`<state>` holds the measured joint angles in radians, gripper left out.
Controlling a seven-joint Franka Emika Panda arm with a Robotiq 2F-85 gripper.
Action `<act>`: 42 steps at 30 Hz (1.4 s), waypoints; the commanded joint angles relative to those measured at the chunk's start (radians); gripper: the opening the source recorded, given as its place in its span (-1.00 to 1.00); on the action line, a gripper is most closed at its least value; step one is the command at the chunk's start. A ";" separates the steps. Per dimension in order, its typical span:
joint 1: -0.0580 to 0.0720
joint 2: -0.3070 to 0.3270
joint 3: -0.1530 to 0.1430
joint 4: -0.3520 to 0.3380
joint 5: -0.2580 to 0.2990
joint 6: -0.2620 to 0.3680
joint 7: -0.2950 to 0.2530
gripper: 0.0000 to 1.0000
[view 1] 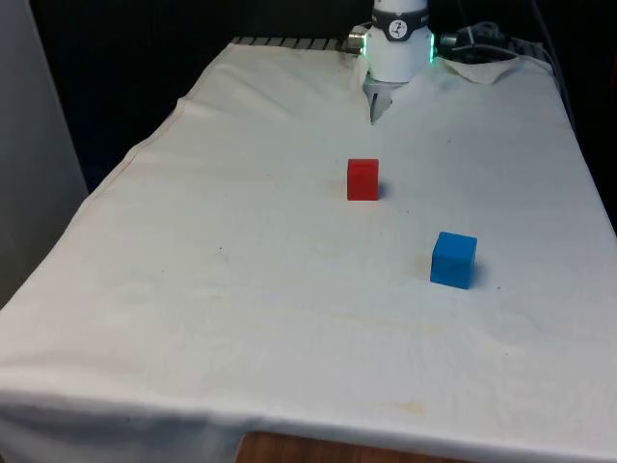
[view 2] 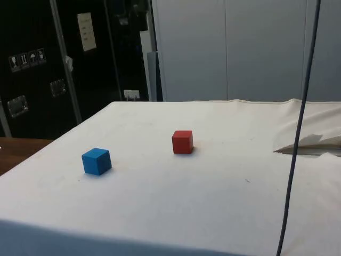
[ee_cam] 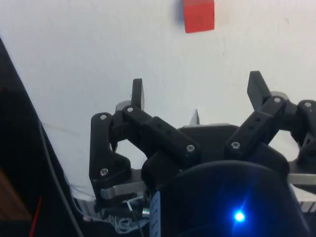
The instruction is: Stack the two cubes.
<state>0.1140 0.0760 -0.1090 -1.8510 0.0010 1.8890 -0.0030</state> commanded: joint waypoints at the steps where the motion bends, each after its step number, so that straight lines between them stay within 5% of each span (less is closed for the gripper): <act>1: 0.002 0.011 0.002 0.013 0.001 0.000 0.006 1.00; 29: 0.009 0.199 0.067 0.156 -0.004 0.116 0.049 1.00; 42: 0.025 0.329 0.106 0.222 -0.039 0.176 0.105 1.00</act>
<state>0.1330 0.3940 -0.0010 -1.6360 -0.0310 2.0600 0.0920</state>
